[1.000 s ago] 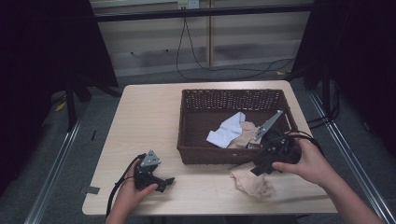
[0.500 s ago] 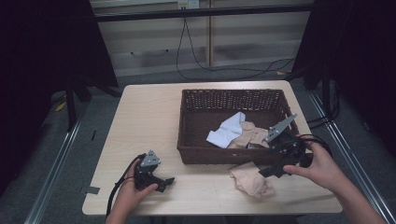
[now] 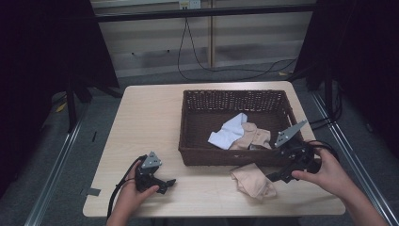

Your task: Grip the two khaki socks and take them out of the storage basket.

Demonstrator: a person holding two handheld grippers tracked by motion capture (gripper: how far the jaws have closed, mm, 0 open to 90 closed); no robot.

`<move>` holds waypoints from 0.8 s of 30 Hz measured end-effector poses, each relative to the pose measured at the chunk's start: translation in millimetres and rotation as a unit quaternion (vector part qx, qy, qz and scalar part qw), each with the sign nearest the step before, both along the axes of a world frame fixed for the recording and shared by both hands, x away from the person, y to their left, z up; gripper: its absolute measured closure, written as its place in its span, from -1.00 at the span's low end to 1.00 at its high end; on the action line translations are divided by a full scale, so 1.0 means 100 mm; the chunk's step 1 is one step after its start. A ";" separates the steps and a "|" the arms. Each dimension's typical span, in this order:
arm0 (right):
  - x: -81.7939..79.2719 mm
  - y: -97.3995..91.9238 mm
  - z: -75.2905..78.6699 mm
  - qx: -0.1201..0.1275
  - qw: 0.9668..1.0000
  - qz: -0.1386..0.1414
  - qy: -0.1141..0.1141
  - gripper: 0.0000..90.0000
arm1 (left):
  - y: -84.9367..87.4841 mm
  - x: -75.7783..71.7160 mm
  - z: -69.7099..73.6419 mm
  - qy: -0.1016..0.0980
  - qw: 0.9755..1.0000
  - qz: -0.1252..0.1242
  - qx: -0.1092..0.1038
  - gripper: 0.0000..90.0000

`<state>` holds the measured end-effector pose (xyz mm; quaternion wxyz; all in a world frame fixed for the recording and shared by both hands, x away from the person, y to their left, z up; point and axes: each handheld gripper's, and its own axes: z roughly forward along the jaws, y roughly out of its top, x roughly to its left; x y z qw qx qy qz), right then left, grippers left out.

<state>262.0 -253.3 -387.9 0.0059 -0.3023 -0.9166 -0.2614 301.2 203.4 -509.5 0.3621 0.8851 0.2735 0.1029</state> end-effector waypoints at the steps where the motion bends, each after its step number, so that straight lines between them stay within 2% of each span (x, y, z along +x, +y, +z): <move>1: -0.02 -0.03 -0.03 0.002 1.000 -0.002 -0.001 -0.74 | 0.00 0.00 0.00 0.000 1.000 0.000 0.000 -1.00; 14: -0.10 -0.21 -0.20 0.012 1.000 -0.007 -0.017 -0.78 | 0.00 0.00 0.00 0.000 1.000 0.000 0.000 -1.00; 16: -0.12 -0.26 -0.26 0.017 1.000 -0.004 -0.024 -0.78 | 0.00 0.00 0.00 0.000 1.000 0.000 0.000 -1.00; 18: -0.13 -0.29 -0.30 0.020 1.000 -0.007 -0.021 -0.78 | 0.00 0.00 0.00 0.000 1.000 0.000 0.000 -1.00; 22: -0.17 -0.32 -0.37 0.021 0.999 -0.002 -0.034 -0.75 | 0.00 0.00 0.00 0.000 1.000 0.000 -0.001 -1.00; 23: -0.19 -0.33 -0.40 0.023 0.999 0.001 -0.047 -0.76 | 0.00 0.00 0.00 0.000 1.000 0.000 -0.001 -1.00; 24: -0.19 -0.34 -0.41 0.023 0.999 0.006 -0.049 -0.77 | 0.00 0.00 0.00 0.000 1.000 0.002 -0.003 -1.00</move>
